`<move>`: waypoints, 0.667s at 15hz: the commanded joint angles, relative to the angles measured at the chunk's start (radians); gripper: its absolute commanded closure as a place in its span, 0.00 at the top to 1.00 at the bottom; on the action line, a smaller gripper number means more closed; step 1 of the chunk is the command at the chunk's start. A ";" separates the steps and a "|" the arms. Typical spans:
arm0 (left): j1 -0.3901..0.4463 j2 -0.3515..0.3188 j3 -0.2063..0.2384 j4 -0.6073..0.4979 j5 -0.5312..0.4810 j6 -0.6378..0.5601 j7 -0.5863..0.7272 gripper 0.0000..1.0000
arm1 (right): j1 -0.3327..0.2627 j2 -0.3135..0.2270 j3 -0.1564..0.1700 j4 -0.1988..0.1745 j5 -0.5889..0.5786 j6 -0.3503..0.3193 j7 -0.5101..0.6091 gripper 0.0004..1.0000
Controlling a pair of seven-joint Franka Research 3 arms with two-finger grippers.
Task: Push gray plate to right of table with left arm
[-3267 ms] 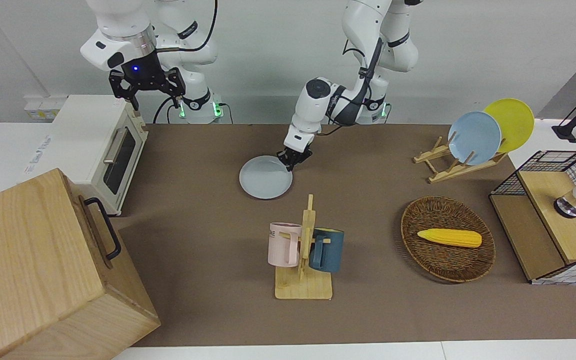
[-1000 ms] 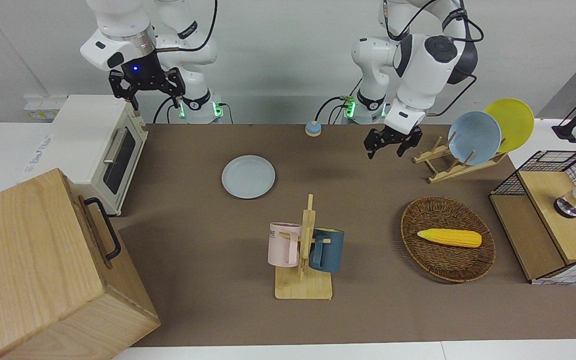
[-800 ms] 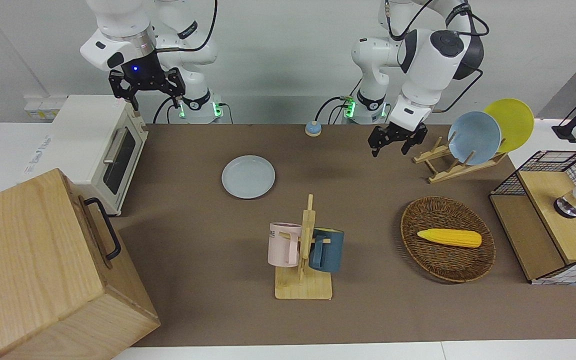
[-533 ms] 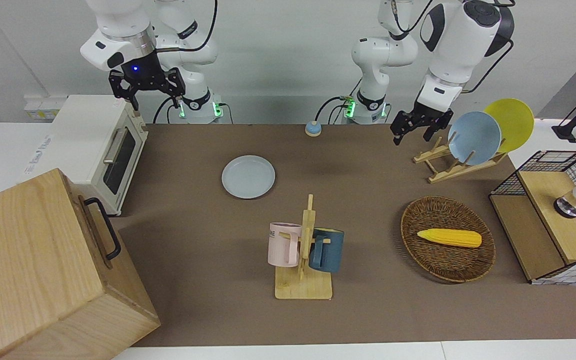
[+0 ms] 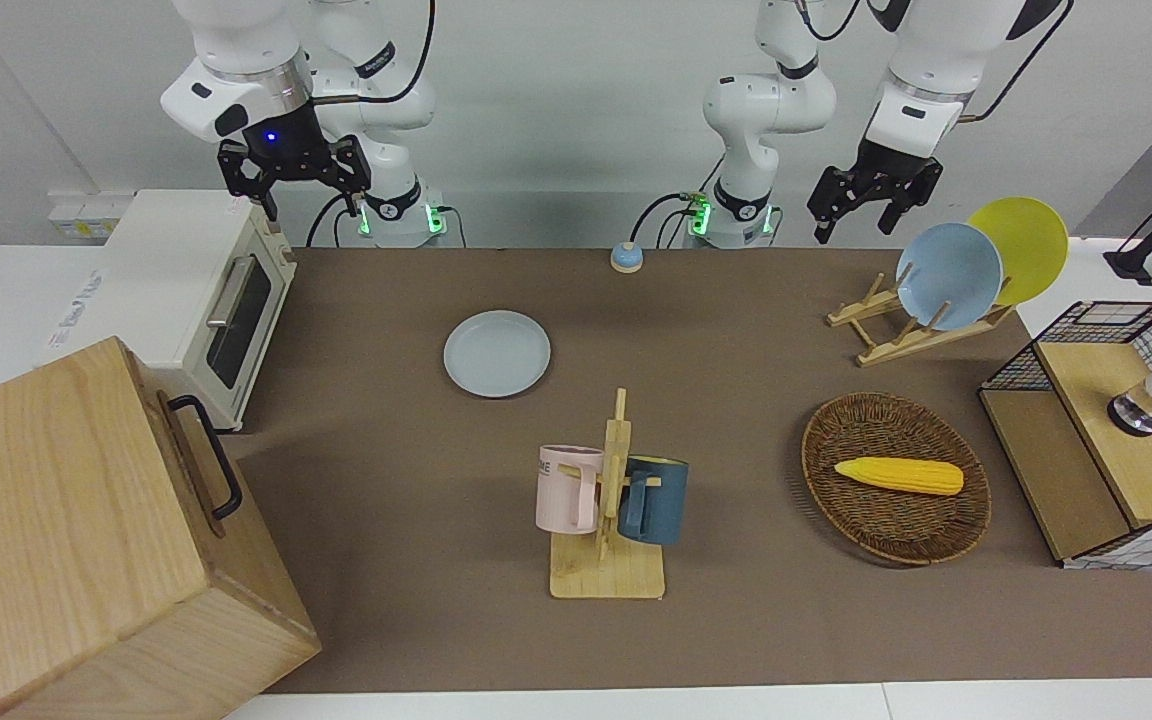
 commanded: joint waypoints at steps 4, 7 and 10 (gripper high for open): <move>0.005 0.018 0.005 0.038 0.015 -0.058 0.014 0.99 | -0.008 -0.010 0.005 -0.004 -0.001 -0.012 -0.008 1.00; 0.005 0.015 0.003 0.038 0.019 -0.052 0.012 0.99 | -0.008 -0.010 0.005 -0.004 -0.001 -0.012 -0.008 0.99; 0.005 0.013 0.005 0.035 0.018 -0.058 0.009 0.99 | -0.008 -0.010 0.005 -0.004 -0.001 -0.012 -0.008 1.00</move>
